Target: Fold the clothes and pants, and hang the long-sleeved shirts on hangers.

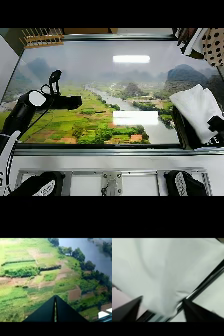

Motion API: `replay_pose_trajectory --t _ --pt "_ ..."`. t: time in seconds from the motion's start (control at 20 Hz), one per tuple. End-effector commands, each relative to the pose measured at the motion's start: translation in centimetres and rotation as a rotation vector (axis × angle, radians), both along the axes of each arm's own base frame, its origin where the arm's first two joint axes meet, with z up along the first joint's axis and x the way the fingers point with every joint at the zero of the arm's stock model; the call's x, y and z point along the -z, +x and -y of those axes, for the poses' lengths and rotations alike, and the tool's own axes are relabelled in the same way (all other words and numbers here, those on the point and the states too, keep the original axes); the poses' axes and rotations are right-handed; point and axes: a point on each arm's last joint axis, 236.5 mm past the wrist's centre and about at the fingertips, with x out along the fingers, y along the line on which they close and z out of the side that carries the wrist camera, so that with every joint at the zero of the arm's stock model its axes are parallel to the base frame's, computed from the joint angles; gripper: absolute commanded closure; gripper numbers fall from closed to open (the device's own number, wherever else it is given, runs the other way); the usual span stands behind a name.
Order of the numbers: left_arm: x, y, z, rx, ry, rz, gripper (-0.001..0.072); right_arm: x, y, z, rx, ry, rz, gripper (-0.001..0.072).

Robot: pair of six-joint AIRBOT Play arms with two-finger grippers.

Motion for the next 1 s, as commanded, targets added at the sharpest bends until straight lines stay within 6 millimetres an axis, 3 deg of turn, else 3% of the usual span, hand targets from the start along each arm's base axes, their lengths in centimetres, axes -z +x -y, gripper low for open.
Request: replay_pose_trajectory --t 0.0,0.15,0.25,0.35,0.45,0.55,0.7,0.85,0.9,0.95 --pt "0.1 -0.3 0.1 0.007 0.001 -0.013 0.0698 0.7 -1.3 -0.4 -0.018 -0.015 -0.021 0.0005" --pt "0.1 -0.3 0.1 0.007 0.001 -0.012 0.0698 -4.0 1.0 -0.8 -0.116 -0.092 0.118 0.0005" --pt "0.1 -0.3 0.1 0.007 0.001 -0.012 0.0698 -7.4 4.1 -3.9 -0.246 -0.072 0.296 0.0005" --pt "0.1 -0.3 0.0 0.006 0.002 -0.011 0.0697 -9.2 6.4 -9.0 -0.395 0.035 0.428 0.0005" --pt "0.1 -0.3 0.0 0.007 0.002 -0.013 0.0698 -9.9 7.6 -13.6 -0.543 0.137 0.487 0.0005" --pt "0.1 -0.3 0.0 0.005 0.001 -0.01 0.0698 -9.6 8.2 -16.9 -0.64 0.207 0.486 0.0005" --pt "0.1 -0.2 0.0 0.005 0.001 -0.009 0.0698 -8.5 8.3 -20.0 -0.739 0.255 0.441 0.0008" --pt "0.1 -0.2 0.0 0.005 0.001 -0.01 0.0697 -7.8 8.3 -21.6 -0.787 0.28 0.415 0.0011" --pt "0.1 -0.2 0.0 0.005 0.001 -0.01 0.0697 -7.7 8.2 -21.8 -0.795 0.283 0.412 0.0073" --pt "0.1 -0.2 0.0 0.005 0.001 -0.009 0.0697 -7.7 8.2 -21.8 -0.794 0.285 0.411 0.0303"
